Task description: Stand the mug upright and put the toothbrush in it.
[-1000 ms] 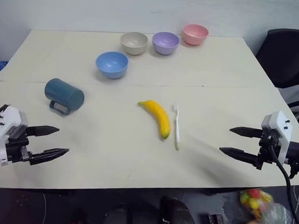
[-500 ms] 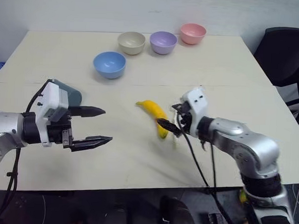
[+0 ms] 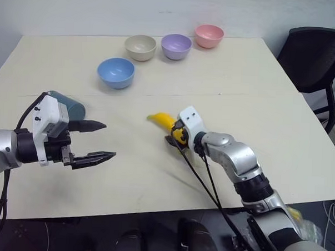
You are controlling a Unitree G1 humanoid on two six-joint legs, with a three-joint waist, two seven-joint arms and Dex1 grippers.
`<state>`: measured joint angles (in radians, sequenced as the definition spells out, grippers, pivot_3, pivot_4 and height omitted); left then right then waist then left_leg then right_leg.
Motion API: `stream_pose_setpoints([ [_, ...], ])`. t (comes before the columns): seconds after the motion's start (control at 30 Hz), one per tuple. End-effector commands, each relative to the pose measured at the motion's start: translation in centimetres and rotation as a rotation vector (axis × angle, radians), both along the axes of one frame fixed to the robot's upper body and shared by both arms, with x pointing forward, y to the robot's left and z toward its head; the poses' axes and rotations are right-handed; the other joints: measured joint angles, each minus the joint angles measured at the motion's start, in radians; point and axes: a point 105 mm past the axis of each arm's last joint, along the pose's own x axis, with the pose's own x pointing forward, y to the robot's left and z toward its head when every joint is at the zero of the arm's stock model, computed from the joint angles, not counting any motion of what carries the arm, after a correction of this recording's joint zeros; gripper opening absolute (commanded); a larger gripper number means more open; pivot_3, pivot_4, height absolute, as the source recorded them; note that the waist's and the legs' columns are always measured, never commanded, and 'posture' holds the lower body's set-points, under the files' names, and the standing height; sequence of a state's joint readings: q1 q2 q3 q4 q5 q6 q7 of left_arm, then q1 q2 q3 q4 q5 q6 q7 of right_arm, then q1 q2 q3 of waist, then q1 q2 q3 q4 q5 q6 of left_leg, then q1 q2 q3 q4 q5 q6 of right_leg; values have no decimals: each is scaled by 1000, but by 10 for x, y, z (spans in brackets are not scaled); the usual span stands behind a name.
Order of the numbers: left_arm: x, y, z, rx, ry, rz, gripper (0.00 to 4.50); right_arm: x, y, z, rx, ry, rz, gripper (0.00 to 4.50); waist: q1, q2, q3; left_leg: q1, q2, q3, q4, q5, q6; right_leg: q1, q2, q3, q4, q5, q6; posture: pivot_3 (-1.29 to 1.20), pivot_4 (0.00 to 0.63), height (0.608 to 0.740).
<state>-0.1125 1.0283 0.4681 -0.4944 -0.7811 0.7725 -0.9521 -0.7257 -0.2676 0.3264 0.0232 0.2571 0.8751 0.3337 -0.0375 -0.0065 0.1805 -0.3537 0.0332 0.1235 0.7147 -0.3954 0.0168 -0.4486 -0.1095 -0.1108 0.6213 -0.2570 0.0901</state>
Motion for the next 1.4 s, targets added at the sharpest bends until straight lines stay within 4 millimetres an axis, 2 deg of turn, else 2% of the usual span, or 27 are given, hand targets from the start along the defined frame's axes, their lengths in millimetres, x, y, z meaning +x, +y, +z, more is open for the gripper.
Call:
stream_pose_setpoints([
  [0.03, 1, 2, 8, 11, -52, 5, 4500, -2, 8, 10, 14, -34, 43, 2741, 0, 0, 0, 0, 0, 0, 0, 0, 0, 0, 0, 0, 0, 0, 0, 0, 150, 740],
  [0.17, 3, 1, 7, 11, -56, 2, 4500, -5, 12, 17, 26, -45, 63, 1662, 0, 0, 0, 0, 0, 0, 0, 0, 0, 0, 0, 0, 0, 0, 0, 0, 150, 740],
  [0.33, 7, -7, 2, -8, -47, -33, 4500, -12, 6, 61, 120, -90, 43, 1642, 5, 1, 0, -1, 0, -1, 0, 0, 0, 0, -1, 0, 0, 0, 0, 0, 150, 740],
  [0.37, 8, -9, 1, -15, -45, -43, 4500, -12, -7, 74, 153, -108, 4, 1642, 5, 1, 1, -1, 0, -1, 0, 0, 0, -1, -1, 0, 0, 0, 0, 0, 150, 740],
  [0.47, 13, -17, 0, -33, -46, -72, 4500, -15, -65, 104, 217, -148, -157, 1642, 16, 1, 1, -2, 0, -2, 0, 0, 0, -1, -1, -1, 0, 0, 0, 0, 150, 740],
  [0.53, 15, -23, -1, -46, -46, -96, 4500, -19, -132, 100, 151, -157, -352, 1642, 29, 1, 1, -4, -1, -3, 1, 0, 1, -1, -3, -3, -1, 0, 0, 0, 150, 740],
  [0.6, 16, -27, -1, -59, -45, -111, 4500, -28, -179, 85, 55, -142, -482, 1642, 39, 1, 0, -4, -2, -2, 0, 0, 2, 1, -4, -3, -2, 0, 0, 0, 150, 740],
  [0.67, 18, -31, -1, -61, -51, -131, 4500, -40, -228, 59, -41, -90, -621, 1642, 42, 0, 0, -5, -3, -1, 0, -1, 3, 2, -3, -4, -4, 0, 0, 0, 150, 740],
  [0.73, 21, -35, -1, -65, -61, -152, 4500, -52, -267, 38, -74, -50, -752, 1642, 38, 0, 0, -5, -4, 0, -1, -1, 3, 3, -2, -6, -8, 0, 0, 0, 150, 740],
  [0.83, 24, -45, 2, -80, -74, -200, 4500, -68, -308, 6, -71, 18, -893, 1642, 23, 2, 1, -2, -2, 9, -1, -1, 2, 3, 0, -2, -8, 2, 4, 0, 150, 740],
  [0.9, 26, -49, 5, -82, -82, -227, 4500, -72, -311, -3, -46, 38, -918, 1642, 12, 2, 1, 0, -2, 9, -2, 1, 1, 4, 0, 0, -6, 2, 4, 0, 150, 740],
  [0.97, 28, -52, 7, -83, -90, -244, 4500, -71, -308, -4, -12, 27, -916, 1642, 5, 2, 1, 3, -1, 10, -2, 3, 0, 4, 1, 4, -3, 2, 4, 0, 150, 740],
  [1.03, 31, -53, 9, -85, -96, -253, 4500, -72, -304, -2, 33, 18, -911, 2483, 3, 2, 0, 3, 0, 11, -2, 3, -1, 4, 2, 6, -1, 2, 3, 0, 150, 740],
  [1.07, 31, -53, 9, -87, -97, -254, 4500, -73, -303, 1, 47, 10, -903, 2648, 4, 3, 0, 4, 0, 11, -2, 3, -1, 4, 2, 7, -1, 2, 3, 0, 150, 740],
  [1.17, 31, -52, 9, -89, -102, -244, 4500, -75, -306, 12, -23, -31, -893, 3583, 10, 3, 0, 4, 0, 10, -3, 3, -1, 2, 2, 7, -2, 1, 3, 0, 150, 740],
  [1.27, 32, -46, 9, -88, -141, -183, 4500, -81, -315, 44, -194, -134, -860, 4475, 17, 7, 2, 2, -1, 10, -3, 3, -1, 1, 1, 5, -3, 1, 3, 0, 150, 740],
  [1.37, 29, -31, 10, -113, -157, -63, 4500, -81, -298, 100, -100, -230, -758, 4475, 17, 8, 3, 2, -2, 5, -3, 3, 1, 2, -1, 6, -3, 2, 4, 0, 150, 740],
  [1.4, 28, -27, 10, -121, -155, -38, 4500, -81, -291, 112, -80, -249, -724, 4475, 12, 8, 3, 2, -1, 3, -2, 3, 1, 2, -1, 6, -3, 2, 4, 0, 150, 740],
])
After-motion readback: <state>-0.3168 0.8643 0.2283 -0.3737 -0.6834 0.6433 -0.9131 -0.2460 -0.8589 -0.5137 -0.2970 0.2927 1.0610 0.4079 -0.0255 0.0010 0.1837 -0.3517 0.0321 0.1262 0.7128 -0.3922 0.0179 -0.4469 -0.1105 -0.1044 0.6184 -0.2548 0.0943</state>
